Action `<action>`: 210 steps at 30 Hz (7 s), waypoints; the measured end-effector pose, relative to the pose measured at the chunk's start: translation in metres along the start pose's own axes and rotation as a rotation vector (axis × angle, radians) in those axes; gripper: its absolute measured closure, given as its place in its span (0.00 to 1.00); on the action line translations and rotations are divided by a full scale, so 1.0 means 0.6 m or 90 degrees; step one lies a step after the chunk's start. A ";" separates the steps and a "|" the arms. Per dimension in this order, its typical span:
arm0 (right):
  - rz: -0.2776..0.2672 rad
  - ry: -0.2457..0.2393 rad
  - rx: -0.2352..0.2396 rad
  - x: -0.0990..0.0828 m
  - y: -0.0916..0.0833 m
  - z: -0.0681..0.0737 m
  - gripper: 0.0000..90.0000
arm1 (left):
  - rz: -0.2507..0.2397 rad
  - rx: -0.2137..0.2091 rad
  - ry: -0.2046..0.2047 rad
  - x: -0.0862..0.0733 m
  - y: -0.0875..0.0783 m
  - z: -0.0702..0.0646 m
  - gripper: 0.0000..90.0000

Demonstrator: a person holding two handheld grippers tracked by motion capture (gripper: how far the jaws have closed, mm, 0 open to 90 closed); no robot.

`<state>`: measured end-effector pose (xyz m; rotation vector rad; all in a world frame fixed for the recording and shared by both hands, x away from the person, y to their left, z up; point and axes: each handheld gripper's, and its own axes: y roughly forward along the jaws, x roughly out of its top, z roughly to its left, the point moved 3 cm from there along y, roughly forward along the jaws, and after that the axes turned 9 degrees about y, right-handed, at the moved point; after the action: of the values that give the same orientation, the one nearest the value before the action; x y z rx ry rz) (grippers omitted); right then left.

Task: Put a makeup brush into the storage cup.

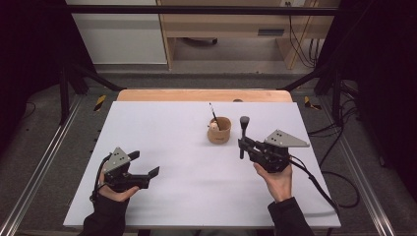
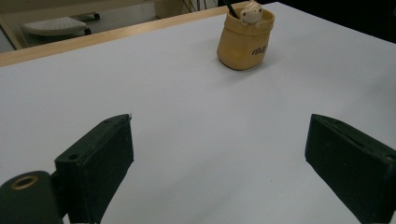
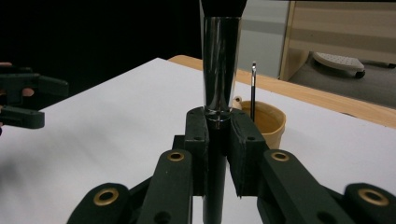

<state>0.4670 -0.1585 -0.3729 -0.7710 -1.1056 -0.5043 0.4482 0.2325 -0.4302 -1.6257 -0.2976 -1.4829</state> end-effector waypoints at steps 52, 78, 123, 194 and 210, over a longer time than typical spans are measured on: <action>-0.049 0.063 -0.062 0.092 0.115 -0.051 0.88 | -0.009 -0.009 -0.010 -0.017 -0.002 0.010 0.08; -0.044 0.078 -0.086 0.092 0.180 -0.078 0.88 | -0.015 -0.011 -0.016 -0.017 -0.003 0.013 0.08; 0.008 0.087 -0.109 0.028 0.244 -0.098 0.88 | -0.016 -0.013 -0.013 -0.017 -0.003 0.013 0.08; 0.025 0.014 -0.039 -0.013 0.095 -0.063 0.27 | -0.019 -0.008 -0.015 -0.018 -0.005 0.014 0.08; 0.014 0.012 -0.035 -0.028 0.033 -0.051 0.12 | -0.020 -0.007 -0.016 -0.018 -0.007 0.015 0.08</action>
<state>0.4930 -0.1694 -0.4016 -0.8245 -1.0679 -0.5238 0.4489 0.2455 -0.4373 -1.6563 -0.3314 -1.4906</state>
